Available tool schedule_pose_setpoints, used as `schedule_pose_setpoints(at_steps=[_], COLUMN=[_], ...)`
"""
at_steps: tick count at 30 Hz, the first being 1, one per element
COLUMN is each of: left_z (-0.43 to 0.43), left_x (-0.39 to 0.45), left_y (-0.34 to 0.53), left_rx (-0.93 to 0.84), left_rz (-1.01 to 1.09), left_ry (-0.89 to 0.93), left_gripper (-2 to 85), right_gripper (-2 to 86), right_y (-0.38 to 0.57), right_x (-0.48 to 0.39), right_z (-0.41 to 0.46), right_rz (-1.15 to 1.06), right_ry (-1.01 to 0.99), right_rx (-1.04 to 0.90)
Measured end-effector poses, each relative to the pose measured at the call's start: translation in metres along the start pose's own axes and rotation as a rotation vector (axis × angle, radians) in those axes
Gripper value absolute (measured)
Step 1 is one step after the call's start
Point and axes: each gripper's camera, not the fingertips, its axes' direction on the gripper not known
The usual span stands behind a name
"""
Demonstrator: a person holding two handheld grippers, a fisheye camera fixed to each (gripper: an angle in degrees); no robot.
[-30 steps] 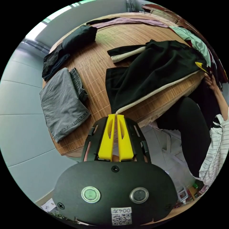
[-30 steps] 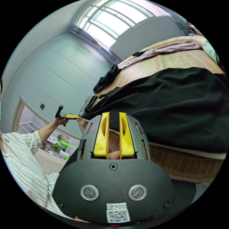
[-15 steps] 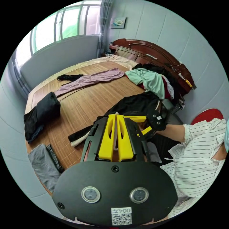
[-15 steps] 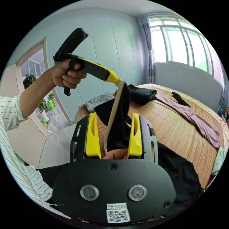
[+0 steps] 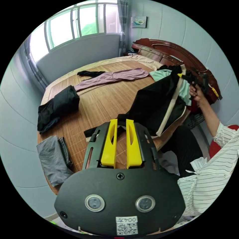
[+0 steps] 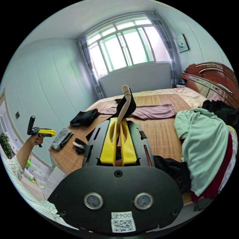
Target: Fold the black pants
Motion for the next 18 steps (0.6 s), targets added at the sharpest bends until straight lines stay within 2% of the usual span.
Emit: schedule_pose_setpoints(at_steps=[2,4,5,7,9,10,11,12,13,14,16,17,18], left_z=[0.032,0.063,0.082,0.111,0.140,0.146,0.157,0.169,0.175,0.186,0.203,0.211,0.219], left_x=[-0.010,-0.015,-0.017,-0.018,-0.015,-0.015,-0.015,-0.016,-0.017,-0.020,-0.026,-0.032,-0.040], left_y=[0.020,0.038,0.046,0.054,0.058,0.057,0.055,0.051,0.049,0.045,0.040,0.037,0.035], left_rx=[-0.072,-0.116,-0.153,-0.225,-0.258,-0.260,-0.265,-0.275,-0.280,-0.290,-0.313,-0.327,-0.344], left_rz=[-0.028,-0.034,-0.019,0.008,0.067,0.082,0.111,0.132,0.142,0.162,0.192,0.207,0.208], left_ry=[-0.080,-0.151,-0.185,-0.245,-0.326,-0.342,-0.368,-0.394,-0.407,-0.433,-0.477,-0.498,-0.493], left_gripper=[5.0,5.7,6.6,7.6,8.0,7.9,7.8,7.6,7.5,7.4,7.3,7.3,7.4], right_gripper=[2.2,4.3,8.8,12.6,13.4,13.1,12.4,12.0,11.1,10.3,9.6,9.2,8.9], right_y=[0.007,0.015,0.022,0.032,0.039,0.045,0.056,0.062,0.077,0.095,0.125,0.145,0.155], right_x=[0.053,0.091,0.110,0.126,0.122,0.115,0.104,0.099,0.087,0.077,0.066,0.062,0.060], right_z=[0.005,0.022,0.038,0.050,0.031,0.008,-0.015,-0.022,-0.028,-0.023,0.000,0.019,0.028], right_rz=[0.033,0.074,0.089,0.119,0.138,0.175,0.214,0.223,0.224,0.228,0.253,0.277,0.285], right_ry=[0.146,0.190,0.222,0.334,0.448,0.451,0.342,0.247,0.025,-0.205,-0.489,-0.603,-0.637], right_rx=[-0.113,-0.257,-0.390,-0.519,-0.437,-0.309,-0.178,-0.131,-0.083,-0.067,-0.079,-0.096,-0.104])
